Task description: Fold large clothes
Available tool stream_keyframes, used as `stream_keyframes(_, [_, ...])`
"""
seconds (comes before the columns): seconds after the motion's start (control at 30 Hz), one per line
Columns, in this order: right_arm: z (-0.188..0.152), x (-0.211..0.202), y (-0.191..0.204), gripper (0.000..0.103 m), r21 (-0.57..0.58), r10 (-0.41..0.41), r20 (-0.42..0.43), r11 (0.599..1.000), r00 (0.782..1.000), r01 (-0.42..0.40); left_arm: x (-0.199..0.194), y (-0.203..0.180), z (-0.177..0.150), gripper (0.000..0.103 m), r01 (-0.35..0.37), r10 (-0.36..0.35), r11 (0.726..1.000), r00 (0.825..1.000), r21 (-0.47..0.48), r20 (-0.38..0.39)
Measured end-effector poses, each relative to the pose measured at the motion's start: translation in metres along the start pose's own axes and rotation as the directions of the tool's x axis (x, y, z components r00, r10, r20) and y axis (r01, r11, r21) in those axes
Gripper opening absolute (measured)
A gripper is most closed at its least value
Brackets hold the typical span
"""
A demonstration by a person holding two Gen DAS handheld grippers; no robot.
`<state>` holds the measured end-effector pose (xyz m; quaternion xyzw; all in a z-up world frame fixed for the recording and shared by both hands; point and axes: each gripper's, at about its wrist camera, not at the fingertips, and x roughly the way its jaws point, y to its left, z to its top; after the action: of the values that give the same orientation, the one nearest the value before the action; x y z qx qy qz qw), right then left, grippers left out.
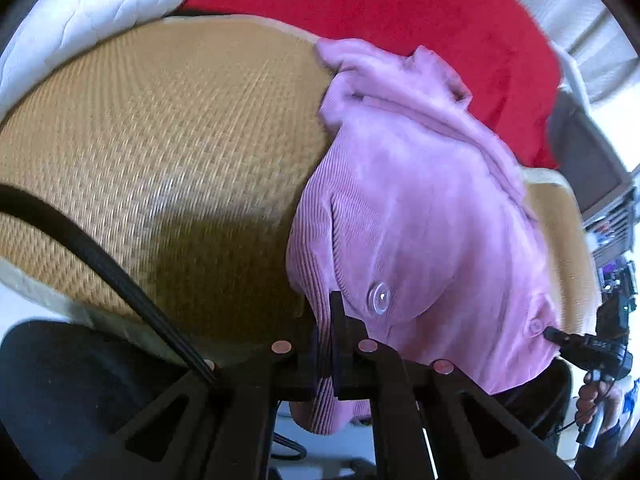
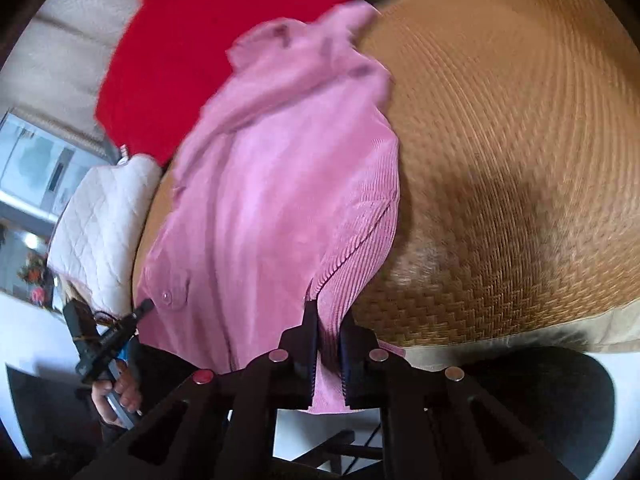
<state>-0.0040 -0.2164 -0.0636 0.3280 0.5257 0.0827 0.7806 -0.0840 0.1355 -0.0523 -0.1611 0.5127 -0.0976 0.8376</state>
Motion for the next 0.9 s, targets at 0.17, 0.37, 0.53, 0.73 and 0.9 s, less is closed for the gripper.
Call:
stream_keyframes(0.17, [0.002,-0.026,0.008,0.01,-0.051,0.062,0.067,0.997,0.996,-0.058,-0.026,-0.02,0.011,0.004,-0.021,0.009,0.996,0.991,0.091,0.133])
stream_keyframes(0.37, [0.005,-0.01,0.001,0.01,-0.049,0.074,0.055,0.996,0.996,-0.071,-0.019,-0.028,0.012,0.004,-0.022,0.011,0.997,0.991,0.08,0.132])
stream_keyframes(0.53, [0.005,-0.004,-0.01,0.01,-0.022,0.098,0.045,0.995,0.994,-0.097,-0.006,-0.019,0.012,0.004,-0.051,0.046,0.996,0.996,0.074,0.074])
stream_keyframes(0.73, [0.008,-0.037,-0.016,0.01,-0.033,0.214,0.12,0.977,0.969,-0.212,-0.039,-0.026,0.021,0.004,-0.027,0.004,0.995,0.975,0.101,0.221])
stream_keyframes(0.9, [0.006,-0.012,-0.034,0.01,0.036,0.192,0.054,0.98,0.98,-0.195,-0.006,-0.013,0.02,0.004,-0.021,0.018,0.999,0.997,0.038,0.081])
